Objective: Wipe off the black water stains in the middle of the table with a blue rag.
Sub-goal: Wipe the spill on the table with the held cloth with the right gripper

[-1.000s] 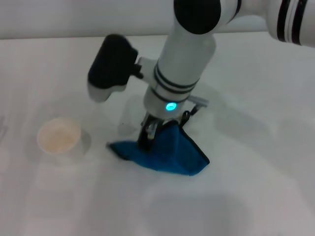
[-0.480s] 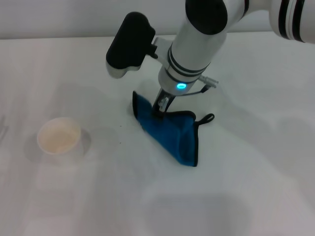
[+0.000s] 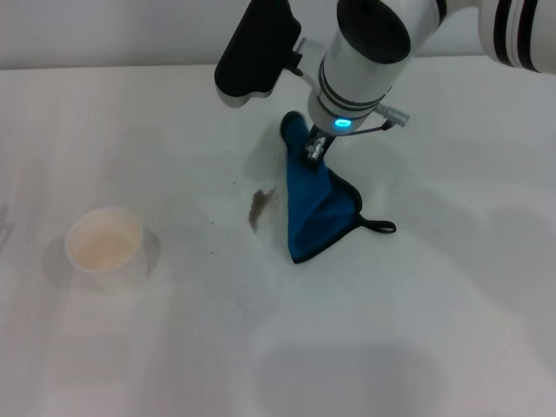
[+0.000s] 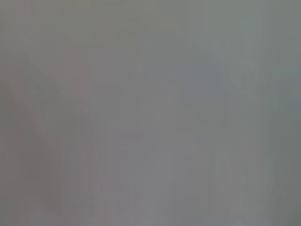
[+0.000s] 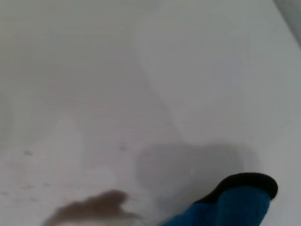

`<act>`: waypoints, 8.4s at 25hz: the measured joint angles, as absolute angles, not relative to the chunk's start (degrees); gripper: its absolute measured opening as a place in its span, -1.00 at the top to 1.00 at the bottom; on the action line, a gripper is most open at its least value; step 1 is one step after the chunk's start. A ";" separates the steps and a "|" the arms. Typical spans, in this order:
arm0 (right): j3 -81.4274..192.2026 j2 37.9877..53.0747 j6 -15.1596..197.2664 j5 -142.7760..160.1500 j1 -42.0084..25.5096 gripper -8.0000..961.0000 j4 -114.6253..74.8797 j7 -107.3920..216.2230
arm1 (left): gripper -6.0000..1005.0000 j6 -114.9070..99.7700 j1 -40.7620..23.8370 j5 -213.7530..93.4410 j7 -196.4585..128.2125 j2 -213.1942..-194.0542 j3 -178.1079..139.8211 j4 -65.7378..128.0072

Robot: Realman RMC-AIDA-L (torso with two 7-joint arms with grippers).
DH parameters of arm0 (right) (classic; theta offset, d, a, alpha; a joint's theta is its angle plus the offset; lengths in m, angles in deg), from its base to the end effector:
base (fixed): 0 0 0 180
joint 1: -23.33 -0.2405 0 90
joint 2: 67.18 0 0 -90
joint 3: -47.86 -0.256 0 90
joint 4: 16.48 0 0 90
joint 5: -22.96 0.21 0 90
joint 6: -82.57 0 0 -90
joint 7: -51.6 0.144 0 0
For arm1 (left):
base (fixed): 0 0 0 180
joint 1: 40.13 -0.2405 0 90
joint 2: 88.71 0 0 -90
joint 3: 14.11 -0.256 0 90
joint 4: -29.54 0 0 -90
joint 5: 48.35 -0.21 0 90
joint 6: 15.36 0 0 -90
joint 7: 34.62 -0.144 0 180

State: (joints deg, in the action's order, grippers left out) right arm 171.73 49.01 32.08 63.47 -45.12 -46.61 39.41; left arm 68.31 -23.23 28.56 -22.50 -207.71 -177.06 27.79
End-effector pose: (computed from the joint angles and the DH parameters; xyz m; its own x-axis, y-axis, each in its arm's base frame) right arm 0.1444 0.4334 -0.0993 0.7610 -0.4907 0.4245 -0.1429 -0.7649 -0.6280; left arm -0.3707 0.2597 0.0209 0.7596 -0.1244 0.6384 0.6313 -0.0953 -0.7697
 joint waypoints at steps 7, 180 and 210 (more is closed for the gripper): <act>172.08 49.00 30.54 68.31 -44.00 0.98 -51.37 35.87 | -0.78 68.18 -23.15 28.56 -22.49 -207.71 -177.06 27.79; 155.73 47.86 25.94 62.46 -38.94 0.93 -48.79 29.43 | -0.78 63.73 -19.25 29.00 -22.49 -207.54 -176.97 27.90; 128.69 48.10 44.97 86.73 7.02 0.89 -78.76 -14.39 | -0.78 59.67 -17.67 29.20 -22.53 -207.46 -176.97 26.51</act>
